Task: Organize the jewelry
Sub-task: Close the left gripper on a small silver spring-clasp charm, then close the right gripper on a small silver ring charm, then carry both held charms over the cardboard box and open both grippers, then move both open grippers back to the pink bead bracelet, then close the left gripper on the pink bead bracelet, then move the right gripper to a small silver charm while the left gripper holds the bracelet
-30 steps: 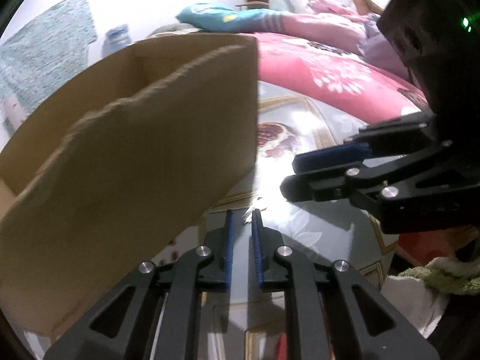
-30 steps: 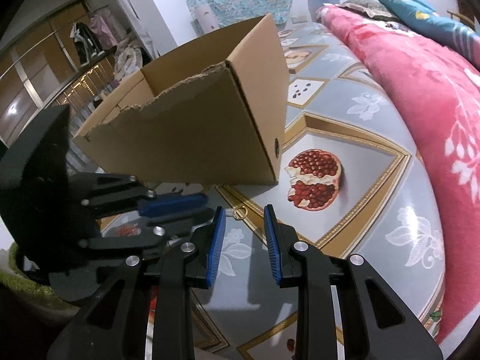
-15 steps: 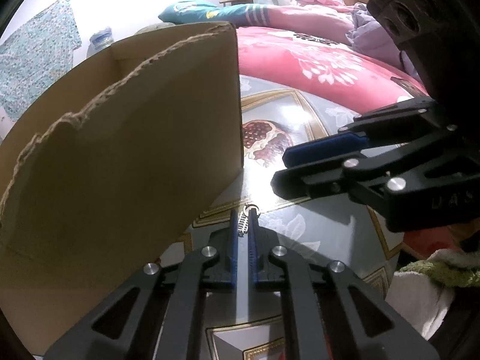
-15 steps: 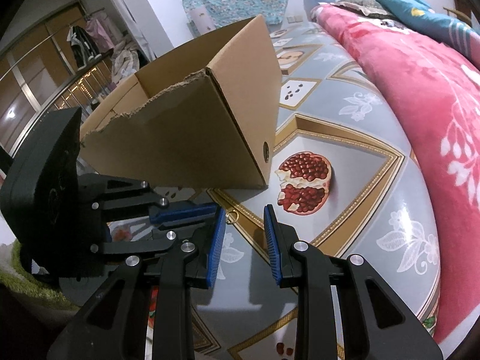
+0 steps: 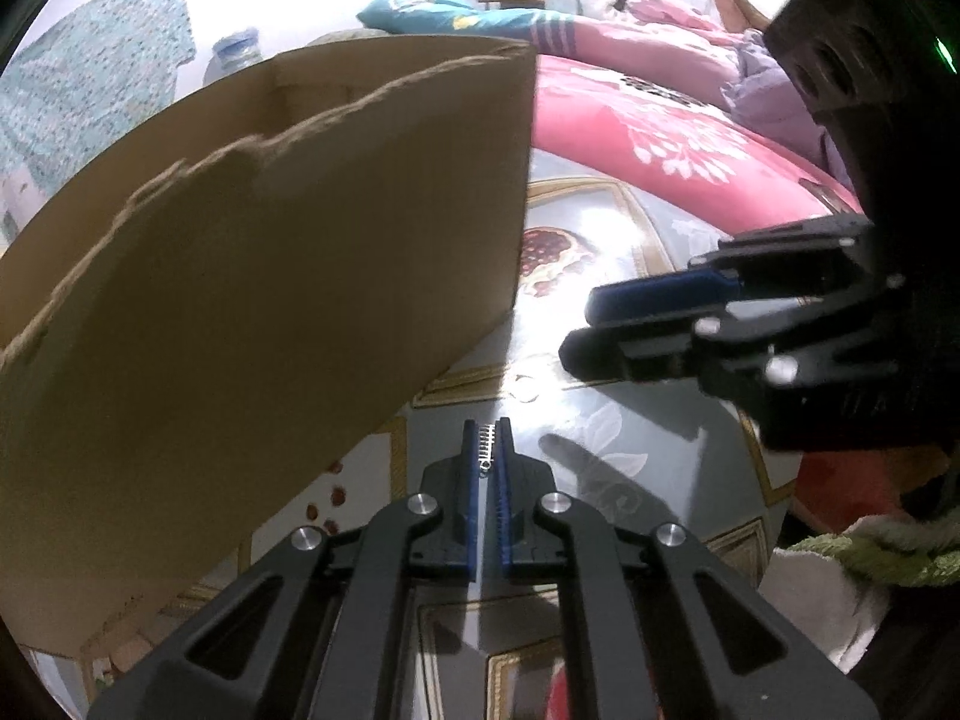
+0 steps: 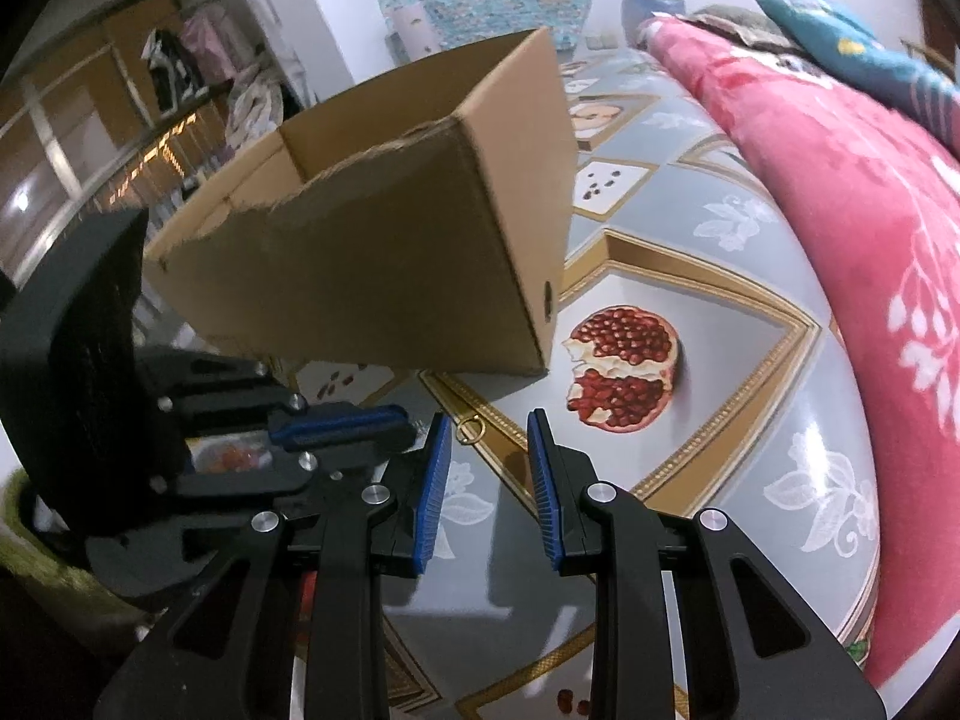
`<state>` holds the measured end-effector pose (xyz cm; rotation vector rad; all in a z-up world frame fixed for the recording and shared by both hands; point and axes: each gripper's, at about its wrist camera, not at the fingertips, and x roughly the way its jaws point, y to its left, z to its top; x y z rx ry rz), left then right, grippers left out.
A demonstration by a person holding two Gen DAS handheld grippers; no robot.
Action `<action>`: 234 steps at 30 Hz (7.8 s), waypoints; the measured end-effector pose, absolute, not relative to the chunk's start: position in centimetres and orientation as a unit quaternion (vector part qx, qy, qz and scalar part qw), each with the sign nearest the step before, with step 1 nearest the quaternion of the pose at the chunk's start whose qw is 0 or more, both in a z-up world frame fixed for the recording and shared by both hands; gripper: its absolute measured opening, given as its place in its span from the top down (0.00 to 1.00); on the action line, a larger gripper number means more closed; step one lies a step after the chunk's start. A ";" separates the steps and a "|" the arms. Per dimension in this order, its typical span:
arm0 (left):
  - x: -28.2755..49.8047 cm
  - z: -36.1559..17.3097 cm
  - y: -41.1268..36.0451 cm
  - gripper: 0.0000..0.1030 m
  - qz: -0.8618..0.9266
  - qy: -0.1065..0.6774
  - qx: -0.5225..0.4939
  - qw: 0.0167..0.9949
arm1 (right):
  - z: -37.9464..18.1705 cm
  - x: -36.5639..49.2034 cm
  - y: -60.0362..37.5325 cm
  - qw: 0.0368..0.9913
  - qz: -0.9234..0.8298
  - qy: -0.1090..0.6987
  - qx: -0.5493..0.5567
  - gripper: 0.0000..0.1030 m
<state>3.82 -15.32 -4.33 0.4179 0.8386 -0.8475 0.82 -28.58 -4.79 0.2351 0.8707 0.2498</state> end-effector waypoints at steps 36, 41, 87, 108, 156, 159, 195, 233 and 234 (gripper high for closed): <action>3.0 -1.8 -11.0 0.96 -0.361 0.393 0.135 0.835 | -5.1 1.1 -25.7 0.900 0.116 0.421 -0.008 0.99; 3.0 -1.7 -10.7 0.96 -0.359 0.392 0.133 0.836 | -5.7 0.7 -24.8 0.894 0.131 0.429 -0.004 0.97; 2.7 0.6 -9.1 0.96 -0.356 0.373 0.116 0.849 | -1.6 0.6 -25.7 0.878 0.280 0.381 -0.068 0.91; 11.2 6.4 -4.7 0.95 -0.274 0.363 0.033 0.890 | 4.2 8.6 -21.8 0.914 0.205 0.345 0.058 0.89; 2.4 -3.9 -2.8 0.11 -0.146 0.437 0.176 0.870 | -2.9 -2.8 -21.9 0.894 0.127 0.430 0.004 0.25; 3.4 -4.1 -1.8 0.11 -0.136 0.446 0.152 0.871 | -3.1 -2.5 -22.1 0.892 0.127 0.435 0.010 0.25; -0.7 -4.3 -7.0 0.44 -0.313 0.435 0.146 0.832 | -6.0 -0.2 -21.5 0.878 0.088 0.468 -0.050 0.18; 0.4 -4.3 -4.2 0.90 -0.254 0.447 0.124 0.849 | -6.1 0.2 -23.0 0.878 0.125 0.462 0.021 0.08; 0.4 -4.3 -4.2 0.90 -0.254 0.447 0.123 0.849 | -5.8 0.2 -23.0 0.880 0.136 0.455 0.028 0.08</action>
